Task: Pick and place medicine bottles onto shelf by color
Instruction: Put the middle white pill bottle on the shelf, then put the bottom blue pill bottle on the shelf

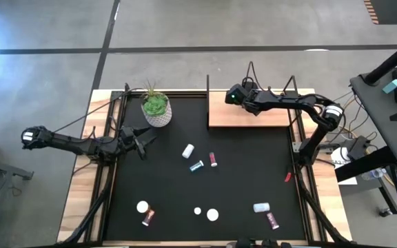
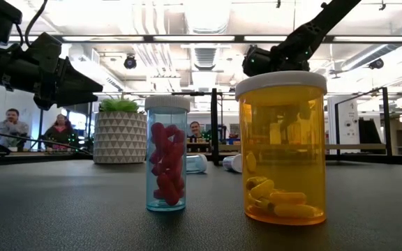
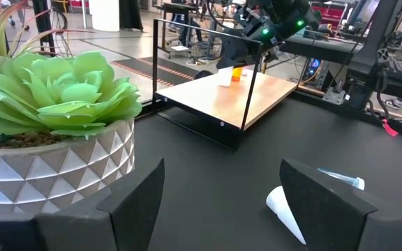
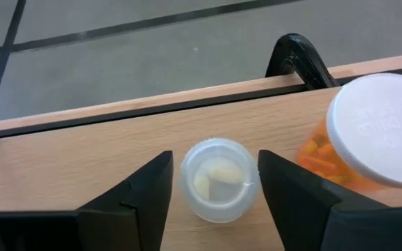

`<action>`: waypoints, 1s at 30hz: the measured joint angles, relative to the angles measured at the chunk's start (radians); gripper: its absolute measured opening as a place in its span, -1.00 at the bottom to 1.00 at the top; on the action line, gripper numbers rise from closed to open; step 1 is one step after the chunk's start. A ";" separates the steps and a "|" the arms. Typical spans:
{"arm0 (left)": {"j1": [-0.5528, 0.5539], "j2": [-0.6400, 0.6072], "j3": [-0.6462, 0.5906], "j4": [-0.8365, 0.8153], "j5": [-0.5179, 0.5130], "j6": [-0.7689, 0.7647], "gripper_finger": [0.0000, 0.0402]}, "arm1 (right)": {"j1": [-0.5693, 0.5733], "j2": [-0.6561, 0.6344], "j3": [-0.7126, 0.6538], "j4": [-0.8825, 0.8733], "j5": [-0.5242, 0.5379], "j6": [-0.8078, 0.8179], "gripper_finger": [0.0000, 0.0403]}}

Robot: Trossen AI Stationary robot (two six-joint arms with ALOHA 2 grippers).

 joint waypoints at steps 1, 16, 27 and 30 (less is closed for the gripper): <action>0.000 0.000 0.000 0.000 0.000 0.000 0.34 | 0.000 0.000 0.002 0.001 0.000 -0.005 0.05; 0.000 -0.001 0.000 0.000 0.000 0.000 0.34 | 0.000 0.000 0.137 -0.198 0.004 -0.051 0.69; 0.000 -0.001 0.000 0.000 0.000 0.000 0.34 | 0.018 -0.010 0.259 -0.407 -0.051 -0.100 0.78; 0.000 -0.001 0.000 0.000 0.000 0.000 0.34 | 0.044 -0.026 0.264 -0.422 -0.049 -0.100 0.78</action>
